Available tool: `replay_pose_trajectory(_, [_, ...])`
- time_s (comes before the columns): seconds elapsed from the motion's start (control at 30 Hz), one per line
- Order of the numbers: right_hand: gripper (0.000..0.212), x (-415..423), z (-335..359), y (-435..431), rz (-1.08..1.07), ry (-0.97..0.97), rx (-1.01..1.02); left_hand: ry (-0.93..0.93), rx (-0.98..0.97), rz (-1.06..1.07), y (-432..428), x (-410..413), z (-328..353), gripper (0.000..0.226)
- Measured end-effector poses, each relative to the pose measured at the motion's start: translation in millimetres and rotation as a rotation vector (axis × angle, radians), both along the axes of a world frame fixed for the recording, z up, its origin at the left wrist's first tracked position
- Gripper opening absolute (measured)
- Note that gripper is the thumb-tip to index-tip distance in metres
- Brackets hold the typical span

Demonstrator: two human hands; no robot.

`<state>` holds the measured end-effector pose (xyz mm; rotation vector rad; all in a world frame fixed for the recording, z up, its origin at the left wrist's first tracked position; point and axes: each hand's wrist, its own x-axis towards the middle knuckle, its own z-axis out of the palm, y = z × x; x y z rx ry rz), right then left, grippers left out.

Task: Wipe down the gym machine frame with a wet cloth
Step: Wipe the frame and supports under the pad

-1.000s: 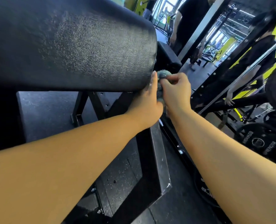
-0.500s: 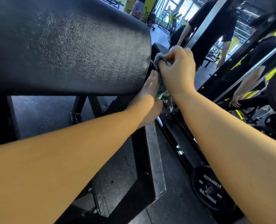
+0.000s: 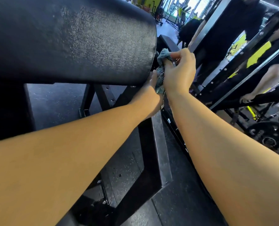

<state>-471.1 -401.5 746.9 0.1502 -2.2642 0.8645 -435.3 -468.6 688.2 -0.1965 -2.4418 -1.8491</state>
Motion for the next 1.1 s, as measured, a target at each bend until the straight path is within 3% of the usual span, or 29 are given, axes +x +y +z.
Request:
replay_pose_trajectory(0.13, [0.012,10,-20,-11,-0.035,-0.129,-0.265,-0.034,-0.143,0.028,-31,32,-5,0.057])
replay_pose_trajectory(0.27, [0.014,46,-56,-33,-0.002,-0.343,-0.522,-0.112,-0.259,0.062,-71,73,-16,0.061])
replay_pose_trajectory(0.4, [0.009,77,-71,-81,0.083,-0.347,-0.833,-0.026,-0.412,0.218,-116,118,-27,0.049])
replay_pose_trajectory(0.5, [0.012,96,-80,-113,0.17,-0.476,-0.985,0.06,-0.544,0.364,-155,161,-39,0.041])
replay_pose_trajectory(0.63, [0.017,126,-86,-158,0.254,-0.56,-0.979,0.069,-0.642,0.558,-201,198,-54,0.038])
replay_pose_trajectory(0.7, [0.009,138,-91,-187,0.288,-0.539,-0.897,0.018,-0.635,0.627,-220,210,-61,0.042])
replay_pose_trajectory(0.97, [0.02,176,-127,-274,0.402,-0.509,-0.255,-0.333,-0.184,0.59,-250,227,-71,0.049])
replay_pose_trajectory(1.03, [0.021,173,-128,-271,0.347,-0.504,-0.328,-0.356,-0.106,0.586,-256,226,-72,0.048])
replay_pose_trajectory(1.1, [0.026,157,-117,-256,0.228,-0.482,-0.582,-0.356,-0.032,0.578,-263,226,-67,0.05])
